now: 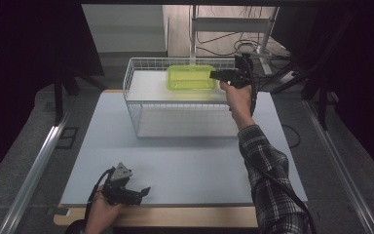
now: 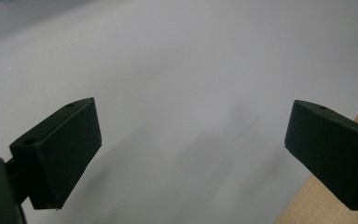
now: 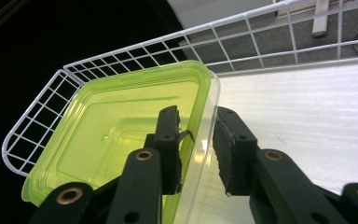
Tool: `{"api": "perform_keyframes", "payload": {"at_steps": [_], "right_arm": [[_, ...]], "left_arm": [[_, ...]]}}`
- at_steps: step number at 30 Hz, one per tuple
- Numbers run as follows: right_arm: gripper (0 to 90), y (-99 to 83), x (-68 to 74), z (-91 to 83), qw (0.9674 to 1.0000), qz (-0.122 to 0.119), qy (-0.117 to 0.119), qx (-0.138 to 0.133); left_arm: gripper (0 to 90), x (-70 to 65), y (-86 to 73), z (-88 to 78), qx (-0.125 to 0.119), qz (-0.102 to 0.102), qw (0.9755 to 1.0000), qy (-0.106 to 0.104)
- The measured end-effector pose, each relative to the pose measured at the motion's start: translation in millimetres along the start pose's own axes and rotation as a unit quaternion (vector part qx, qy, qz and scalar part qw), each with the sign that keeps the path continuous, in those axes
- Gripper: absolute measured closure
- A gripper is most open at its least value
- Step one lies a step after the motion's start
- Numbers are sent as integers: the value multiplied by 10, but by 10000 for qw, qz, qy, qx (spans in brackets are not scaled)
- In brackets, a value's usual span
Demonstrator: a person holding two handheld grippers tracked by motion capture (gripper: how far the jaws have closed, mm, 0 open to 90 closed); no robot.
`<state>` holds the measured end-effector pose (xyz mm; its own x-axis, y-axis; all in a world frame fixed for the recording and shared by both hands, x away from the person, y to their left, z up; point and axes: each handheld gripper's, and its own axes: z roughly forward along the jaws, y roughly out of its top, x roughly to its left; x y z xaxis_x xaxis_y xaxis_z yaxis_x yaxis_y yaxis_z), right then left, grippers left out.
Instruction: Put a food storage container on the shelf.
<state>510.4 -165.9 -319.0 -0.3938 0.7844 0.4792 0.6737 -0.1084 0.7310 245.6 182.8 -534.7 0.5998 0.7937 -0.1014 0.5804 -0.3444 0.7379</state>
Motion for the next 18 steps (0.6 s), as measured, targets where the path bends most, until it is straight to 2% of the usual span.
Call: {"api": "perform_keyframes", "payload": {"at_steps": [4,7,11,18], "right_arm": [[637,-3,-3,27,10000,-46,-53,17],[557,14,25,13,9994,-261,-214,58],[470,26,52,-77,9993,-354,-59,47],[384,-21,78,-247,9979,-611,115,169]], "left_arm": [[34,-1,0,2,7,9,10000,-6],[33,-1,1,-4,-6,11,10000,-9],[33,2,1,-4,-31,-17,10000,-14],[31,-5,4,-2,-47,-4,10000,-9]]}}
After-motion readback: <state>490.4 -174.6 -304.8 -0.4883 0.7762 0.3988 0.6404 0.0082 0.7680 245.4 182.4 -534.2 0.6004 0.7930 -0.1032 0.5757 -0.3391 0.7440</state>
